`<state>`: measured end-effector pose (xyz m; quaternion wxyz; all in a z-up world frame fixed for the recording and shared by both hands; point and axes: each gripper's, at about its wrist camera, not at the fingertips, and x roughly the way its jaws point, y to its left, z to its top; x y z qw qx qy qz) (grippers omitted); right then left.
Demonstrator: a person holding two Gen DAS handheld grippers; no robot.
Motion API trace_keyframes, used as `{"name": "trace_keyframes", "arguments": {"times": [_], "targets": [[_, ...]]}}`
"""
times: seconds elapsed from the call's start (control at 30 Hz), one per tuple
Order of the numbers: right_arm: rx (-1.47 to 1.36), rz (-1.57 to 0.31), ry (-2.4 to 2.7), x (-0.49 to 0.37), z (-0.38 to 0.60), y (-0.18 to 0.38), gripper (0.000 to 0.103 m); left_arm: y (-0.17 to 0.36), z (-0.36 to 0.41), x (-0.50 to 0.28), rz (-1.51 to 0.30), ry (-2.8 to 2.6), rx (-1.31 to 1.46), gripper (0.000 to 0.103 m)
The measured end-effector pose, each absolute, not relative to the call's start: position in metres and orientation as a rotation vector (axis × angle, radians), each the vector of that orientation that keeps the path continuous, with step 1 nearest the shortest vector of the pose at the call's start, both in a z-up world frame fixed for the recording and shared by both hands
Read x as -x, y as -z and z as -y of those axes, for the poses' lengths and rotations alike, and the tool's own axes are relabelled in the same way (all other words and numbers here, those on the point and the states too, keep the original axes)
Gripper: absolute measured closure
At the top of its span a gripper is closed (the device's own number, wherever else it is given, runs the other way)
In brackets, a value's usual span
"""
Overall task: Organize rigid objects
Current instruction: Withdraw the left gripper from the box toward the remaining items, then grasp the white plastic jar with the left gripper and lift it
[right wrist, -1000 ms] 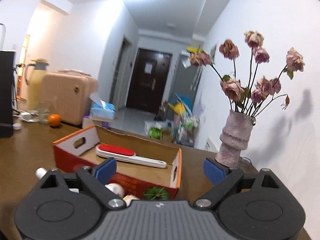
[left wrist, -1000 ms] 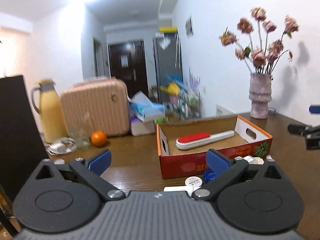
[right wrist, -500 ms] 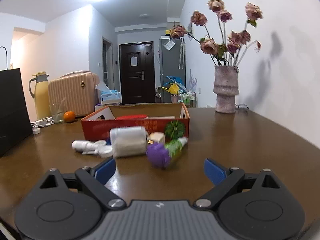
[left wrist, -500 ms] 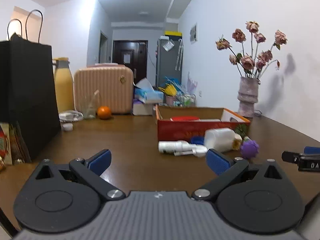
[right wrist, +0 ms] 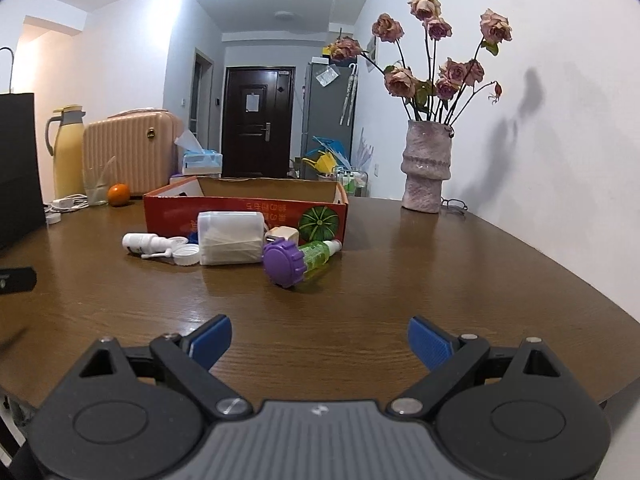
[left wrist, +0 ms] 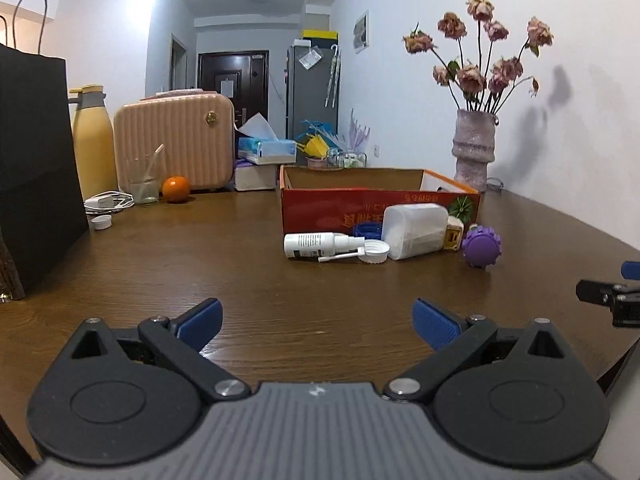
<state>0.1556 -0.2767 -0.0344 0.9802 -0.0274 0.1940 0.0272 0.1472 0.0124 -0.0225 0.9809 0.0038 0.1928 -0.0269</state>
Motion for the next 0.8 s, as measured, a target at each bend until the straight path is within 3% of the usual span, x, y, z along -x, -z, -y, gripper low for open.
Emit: {"name": "trace_keyframes", "arguments": {"times": [0.4, 0.8], "targets": [[0.045, -0.432, -0.141, -0.219, 0.261, 0.034, 0.009, 0.02, -0.012, -0.214, -0.456, 0.064, -0.002, 0.0], [-0.001, -0.517, -0.188, -0.299, 0.261, 0.037, 0.021, 0.019, -0.02, -0.317, -0.536, 0.071, 0.094, 0.0]]}}
